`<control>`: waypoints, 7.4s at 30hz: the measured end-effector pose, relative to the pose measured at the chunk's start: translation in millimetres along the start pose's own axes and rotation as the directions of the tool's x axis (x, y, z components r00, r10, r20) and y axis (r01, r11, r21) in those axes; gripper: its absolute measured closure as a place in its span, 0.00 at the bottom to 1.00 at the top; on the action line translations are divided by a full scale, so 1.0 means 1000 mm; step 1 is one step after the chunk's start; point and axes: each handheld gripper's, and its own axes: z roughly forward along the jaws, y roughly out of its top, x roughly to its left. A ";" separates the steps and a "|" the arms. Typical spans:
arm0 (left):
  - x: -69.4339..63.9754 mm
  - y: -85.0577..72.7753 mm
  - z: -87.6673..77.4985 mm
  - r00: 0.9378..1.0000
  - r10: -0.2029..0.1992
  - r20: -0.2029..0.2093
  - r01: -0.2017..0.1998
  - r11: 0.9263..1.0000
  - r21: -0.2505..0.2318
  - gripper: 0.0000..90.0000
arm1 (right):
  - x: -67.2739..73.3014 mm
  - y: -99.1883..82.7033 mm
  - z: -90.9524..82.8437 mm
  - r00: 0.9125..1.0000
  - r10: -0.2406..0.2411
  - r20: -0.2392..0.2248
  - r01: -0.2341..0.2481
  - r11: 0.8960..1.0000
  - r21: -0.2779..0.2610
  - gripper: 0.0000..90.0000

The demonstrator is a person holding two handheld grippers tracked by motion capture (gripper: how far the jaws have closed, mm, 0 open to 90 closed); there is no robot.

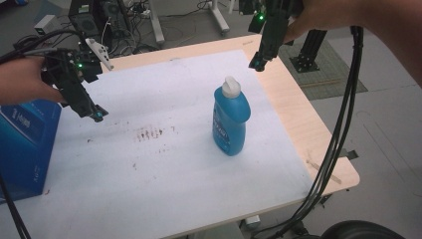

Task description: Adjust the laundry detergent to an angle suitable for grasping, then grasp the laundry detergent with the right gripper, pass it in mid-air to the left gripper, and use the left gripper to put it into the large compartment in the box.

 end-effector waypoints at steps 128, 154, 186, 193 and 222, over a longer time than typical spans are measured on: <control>-0.009 0.002 0.012 1.000 0.013 0.021 -0.013 0.999 -0.040 0.02 | 0.139 -0.118 0.089 0.524 0.851 0.003 -0.557 0.345 -0.755 0.03; -0.010 0.002 0.013 1.000 0.016 0.022 -0.015 0.999 -0.042 0.02 | 0.188 -0.103 0.092 0.529 0.848 0.018 -0.552 0.360 -0.752 0.03; -0.011 -0.003 0.012 1.000 0.011 0.019 -0.010 0.999 -0.043 0.02 | 0.200 -0.057 0.126 0.539 0.842 0.022 -0.565 0.381 -0.732 0.03; -0.010 -0.002 0.014 1.000 0.011 0.024 -0.010 0.999 -0.039 0.02 | 0.191 -0.051 0.140 0.537 0.843 0.007 -0.581 0.377 -0.721 0.04; -0.008 -0.009 0.014 1.000 0.001 0.026 0.000 0.999 -0.035 0.02 | 0.179 -0.042 0.170 0.505 0.862 -0.044 -0.561 0.289 -0.776 0.29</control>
